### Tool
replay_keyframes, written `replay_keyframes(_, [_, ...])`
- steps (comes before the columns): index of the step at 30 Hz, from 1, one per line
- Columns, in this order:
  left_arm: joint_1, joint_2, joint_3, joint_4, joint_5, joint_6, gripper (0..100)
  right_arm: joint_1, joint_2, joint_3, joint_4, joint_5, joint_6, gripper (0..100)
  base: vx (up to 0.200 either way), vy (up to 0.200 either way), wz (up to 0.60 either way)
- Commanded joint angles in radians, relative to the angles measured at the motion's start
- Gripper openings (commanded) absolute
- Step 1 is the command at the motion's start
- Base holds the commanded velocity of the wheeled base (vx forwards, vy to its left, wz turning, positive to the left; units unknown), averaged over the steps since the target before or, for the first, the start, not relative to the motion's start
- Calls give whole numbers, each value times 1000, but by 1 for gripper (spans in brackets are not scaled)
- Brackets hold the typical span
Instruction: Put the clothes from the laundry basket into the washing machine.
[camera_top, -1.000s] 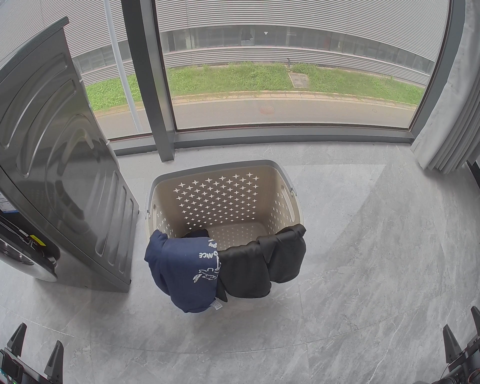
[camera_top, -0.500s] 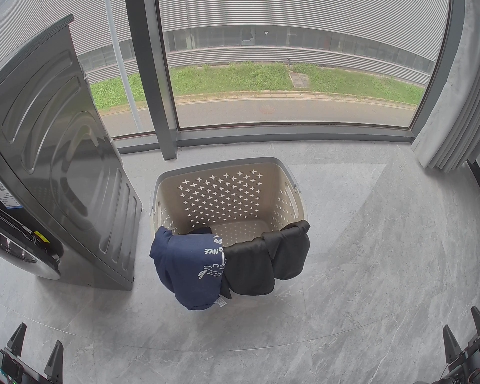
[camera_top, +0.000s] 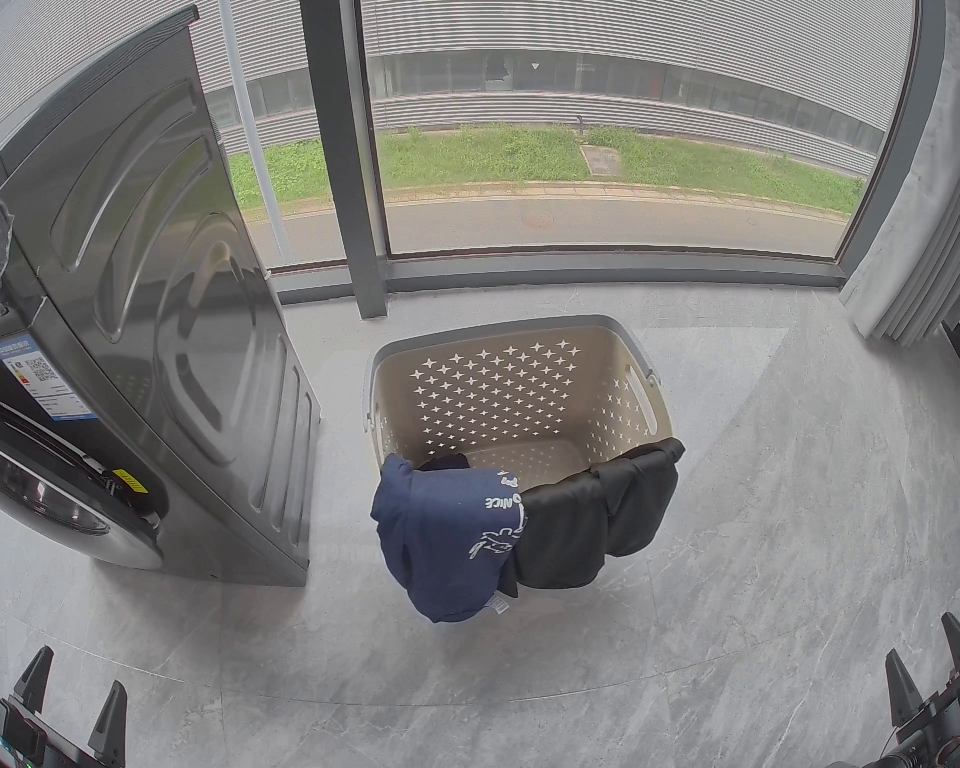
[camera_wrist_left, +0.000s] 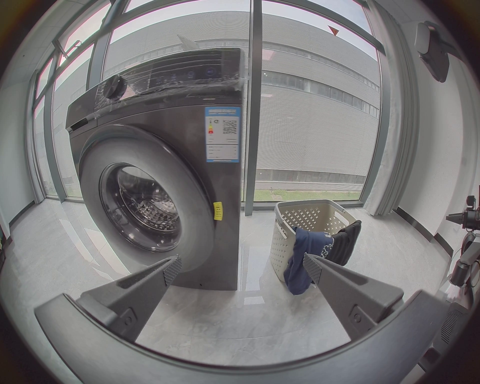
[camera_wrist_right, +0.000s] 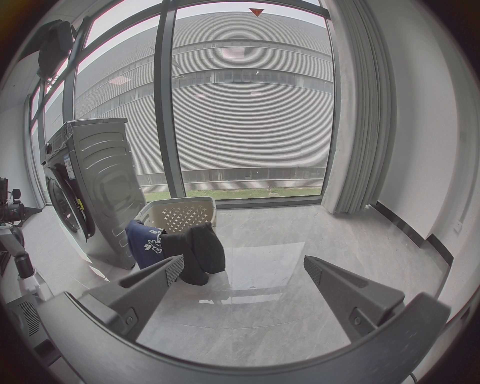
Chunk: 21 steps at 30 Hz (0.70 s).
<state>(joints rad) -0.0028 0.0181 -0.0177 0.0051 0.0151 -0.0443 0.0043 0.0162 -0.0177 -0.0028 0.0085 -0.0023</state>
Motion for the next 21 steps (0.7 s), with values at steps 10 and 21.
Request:
replay_keyframes(10, [0, -12, 15, -1, 0, 0, 100, 0, -16, 18, 0, 1, -1, 100, 0, 200, 0])
replay_keyframes(21, [-2, -12, 15, 1, 0, 0, 100, 0, -16, 16, 0, 1, -1, 100, 0, 200, 0])
